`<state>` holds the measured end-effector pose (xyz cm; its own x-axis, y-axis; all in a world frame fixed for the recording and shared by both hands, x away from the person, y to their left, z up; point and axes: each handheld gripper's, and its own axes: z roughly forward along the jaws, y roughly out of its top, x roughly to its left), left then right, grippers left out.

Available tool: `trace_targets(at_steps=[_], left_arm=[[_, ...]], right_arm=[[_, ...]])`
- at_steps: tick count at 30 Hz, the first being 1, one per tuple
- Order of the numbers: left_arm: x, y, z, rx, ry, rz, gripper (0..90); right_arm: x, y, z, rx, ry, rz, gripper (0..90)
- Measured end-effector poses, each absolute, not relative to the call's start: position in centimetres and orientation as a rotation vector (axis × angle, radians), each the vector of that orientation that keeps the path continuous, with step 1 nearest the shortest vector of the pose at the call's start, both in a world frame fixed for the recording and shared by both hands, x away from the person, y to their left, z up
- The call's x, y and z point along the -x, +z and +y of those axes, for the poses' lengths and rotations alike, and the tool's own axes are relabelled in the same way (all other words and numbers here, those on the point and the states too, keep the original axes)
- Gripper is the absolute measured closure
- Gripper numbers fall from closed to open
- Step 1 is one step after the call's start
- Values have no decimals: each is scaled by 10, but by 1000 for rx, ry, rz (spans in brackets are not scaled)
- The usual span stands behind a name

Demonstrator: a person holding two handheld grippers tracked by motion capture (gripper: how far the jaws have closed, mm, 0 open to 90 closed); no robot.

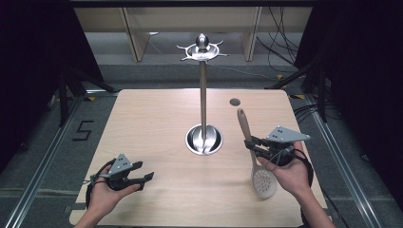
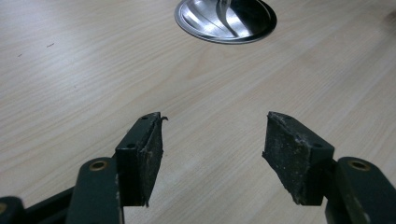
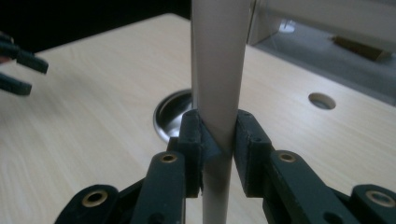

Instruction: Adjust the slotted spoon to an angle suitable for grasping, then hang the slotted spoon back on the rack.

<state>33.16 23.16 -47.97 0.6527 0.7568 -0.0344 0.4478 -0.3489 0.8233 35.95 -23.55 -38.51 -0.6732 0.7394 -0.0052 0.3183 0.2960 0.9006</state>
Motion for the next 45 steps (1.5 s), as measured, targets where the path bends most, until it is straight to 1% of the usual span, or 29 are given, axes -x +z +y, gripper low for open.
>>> trace_targets(at_steps=[4, 7, 12, 13, 14, 15, 17, 19, 21, 22, 23, 29, 32, 39, 41, 45], left_arm=[[-332, -480, 231, -1981, 435, 940, 364], [-332, -479, 229, -1966, 440, 936, 368], [-330, -472, 223, -1862, 410, 951, 354], [-330, -464, 219, -1839, 435, 915, 352], [-330, -464, 219, -1839, 435, 915, 352], [-328, -454, 212, -1801, 451, 899, 352], [-327, -443, 205, -1782, 467, 852, 354], [-327, -438, 201, -1768, 471, 833, 357], [-327, -422, 191, -1753, 475, 778, 360], [-327, -422, 191, -1753, 475, 778, 361], [-329, -411, 182, -1737, 478, 752, 361], [-340, -386, 163, -1704, 492, 667, 362], [-342, -381, 159, -1690, 489, 685, 363], [-355, -367, 153, -1660, 490, 641, 360], [-356, -362, 151, -1665, 500, 660, 358], [-357, -349, 137, -1648, 474, 627, 355]], right_arm=[[-363, -386, -248, -924, 1467, 2083, 749], [-362, -384, -251, -924, 1459, 2073, 750], [-359, -382, -250, -917, 1485, 2022, 750], [-356, -380, -248, -921, 1469, 2013, 750], [-356, -380, -248, -921, 1469, 2013, 750], [-354, -377, -247, -896, 1465, 1994, 750], [-350, -373, -245, -898, 1461, 1984, 751], [-347, -372, -243, -907, 1471, 1960, 751], [-342, -367, -237, -886, 1480, 1944, 750], [-342, -367, -237, -886, 1480, 1944, 750], [-340, -364, -231, -856, 1487, 1951, 751], [-334, -359, -214, -821, 1477, 1980, 750], [-334, -359, -209, -787, 1475, 1969, 750], [-327, -362, -203, -807, 1487, 1973, 750], [-327, -363, -201, -787, 1488, 1977, 750], [-328, -364, -195, -798, 1487, 2010, 750]])
